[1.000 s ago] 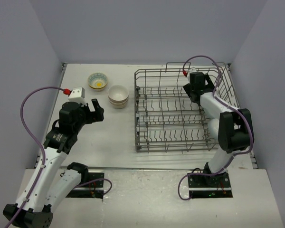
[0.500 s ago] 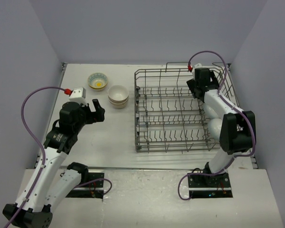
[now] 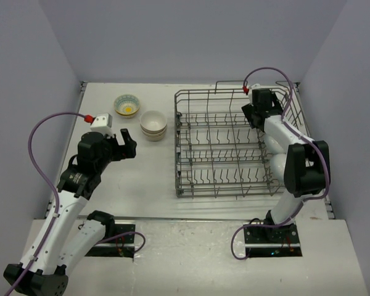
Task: Unload the bowls from the dish rack
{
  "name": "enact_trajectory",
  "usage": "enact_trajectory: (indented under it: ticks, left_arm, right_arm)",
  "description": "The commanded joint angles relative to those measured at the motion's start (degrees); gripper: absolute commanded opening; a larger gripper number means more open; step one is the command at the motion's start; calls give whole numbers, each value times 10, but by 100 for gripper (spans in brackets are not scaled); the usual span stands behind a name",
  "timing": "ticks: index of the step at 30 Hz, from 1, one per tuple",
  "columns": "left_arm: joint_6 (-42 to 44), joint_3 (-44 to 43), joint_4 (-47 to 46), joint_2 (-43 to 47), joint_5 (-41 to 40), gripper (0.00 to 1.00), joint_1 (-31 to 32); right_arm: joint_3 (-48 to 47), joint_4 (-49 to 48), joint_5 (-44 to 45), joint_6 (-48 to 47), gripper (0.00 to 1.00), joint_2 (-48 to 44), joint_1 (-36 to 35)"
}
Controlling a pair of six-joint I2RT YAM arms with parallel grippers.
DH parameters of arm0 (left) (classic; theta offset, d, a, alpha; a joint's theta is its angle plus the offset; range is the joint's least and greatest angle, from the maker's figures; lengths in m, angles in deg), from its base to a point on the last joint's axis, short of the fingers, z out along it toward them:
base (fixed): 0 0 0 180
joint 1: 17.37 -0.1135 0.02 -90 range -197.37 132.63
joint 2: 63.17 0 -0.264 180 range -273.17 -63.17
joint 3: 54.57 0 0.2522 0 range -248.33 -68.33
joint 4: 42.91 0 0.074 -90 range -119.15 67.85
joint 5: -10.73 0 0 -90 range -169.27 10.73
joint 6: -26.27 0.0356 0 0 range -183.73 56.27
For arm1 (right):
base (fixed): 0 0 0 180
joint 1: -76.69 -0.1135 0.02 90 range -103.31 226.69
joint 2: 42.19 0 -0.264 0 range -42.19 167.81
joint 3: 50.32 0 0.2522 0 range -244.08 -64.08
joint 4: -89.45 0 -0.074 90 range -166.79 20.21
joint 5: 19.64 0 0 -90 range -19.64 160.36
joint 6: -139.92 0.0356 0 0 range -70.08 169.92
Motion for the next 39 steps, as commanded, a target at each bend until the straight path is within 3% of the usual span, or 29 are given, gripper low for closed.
enact_trajectory:
  ticks: [1,39]
  left_arm:
    - [19,6,-27,1,8,100,4]
    - [20,7,-28,3,12,100,16]
  right_arm:
    - [-13,-7,-1,-7,96,4,4]
    - [29,-146,113,-74,89,7,11]
